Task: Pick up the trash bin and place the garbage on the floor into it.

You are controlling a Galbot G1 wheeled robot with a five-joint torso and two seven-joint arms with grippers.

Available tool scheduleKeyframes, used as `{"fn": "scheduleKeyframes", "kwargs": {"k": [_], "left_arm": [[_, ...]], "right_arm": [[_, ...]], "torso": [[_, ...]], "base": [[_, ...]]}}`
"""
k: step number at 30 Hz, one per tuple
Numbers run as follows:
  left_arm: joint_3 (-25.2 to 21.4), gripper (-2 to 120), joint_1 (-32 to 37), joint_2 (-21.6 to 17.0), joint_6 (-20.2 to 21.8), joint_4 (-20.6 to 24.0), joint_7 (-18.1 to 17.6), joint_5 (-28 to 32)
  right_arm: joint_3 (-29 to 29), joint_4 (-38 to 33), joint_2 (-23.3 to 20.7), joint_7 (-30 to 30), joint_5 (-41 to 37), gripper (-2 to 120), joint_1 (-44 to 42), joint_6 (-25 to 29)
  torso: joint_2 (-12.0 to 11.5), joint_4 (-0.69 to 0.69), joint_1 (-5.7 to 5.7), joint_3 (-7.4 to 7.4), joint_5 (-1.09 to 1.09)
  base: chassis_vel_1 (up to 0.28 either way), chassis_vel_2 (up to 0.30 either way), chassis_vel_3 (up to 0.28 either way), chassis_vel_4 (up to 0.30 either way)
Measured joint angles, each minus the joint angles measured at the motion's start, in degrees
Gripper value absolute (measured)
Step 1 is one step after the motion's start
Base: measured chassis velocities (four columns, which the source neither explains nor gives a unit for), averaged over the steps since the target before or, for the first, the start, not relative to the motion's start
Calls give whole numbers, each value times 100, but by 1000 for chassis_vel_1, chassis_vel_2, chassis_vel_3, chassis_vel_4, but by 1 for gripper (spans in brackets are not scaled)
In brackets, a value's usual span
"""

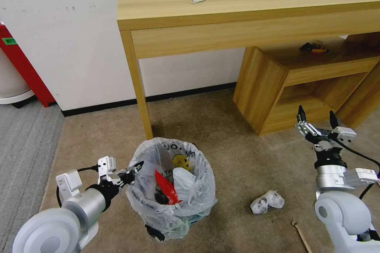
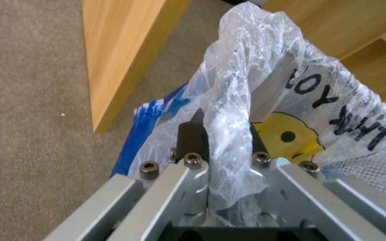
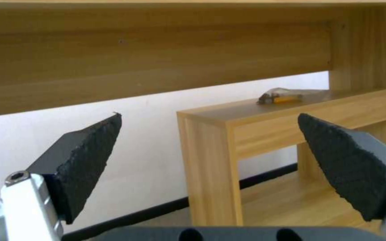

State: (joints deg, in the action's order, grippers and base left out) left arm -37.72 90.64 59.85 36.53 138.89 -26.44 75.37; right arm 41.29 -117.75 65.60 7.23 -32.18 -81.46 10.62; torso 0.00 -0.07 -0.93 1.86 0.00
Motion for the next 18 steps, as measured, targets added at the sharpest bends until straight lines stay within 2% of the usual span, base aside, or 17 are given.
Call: {"fn": "scheduleKeyframes", "kwargs": {"k": [10,18], "left_arm": [[-10,2,15,3,15,28,-14,1],[-44,2,41,-11,19,29,-15,-2]], "right_arm": [[-5,7,-52,-58,-4,100,-2,70],[-10,16,-57,-82,-8,100,20,86]], "torso": [[0,-2,0,0,0],[0,-1,0,0,0]], "base": [[-53,-51,-45,-54],[-93,-92,-95,-98]]}}
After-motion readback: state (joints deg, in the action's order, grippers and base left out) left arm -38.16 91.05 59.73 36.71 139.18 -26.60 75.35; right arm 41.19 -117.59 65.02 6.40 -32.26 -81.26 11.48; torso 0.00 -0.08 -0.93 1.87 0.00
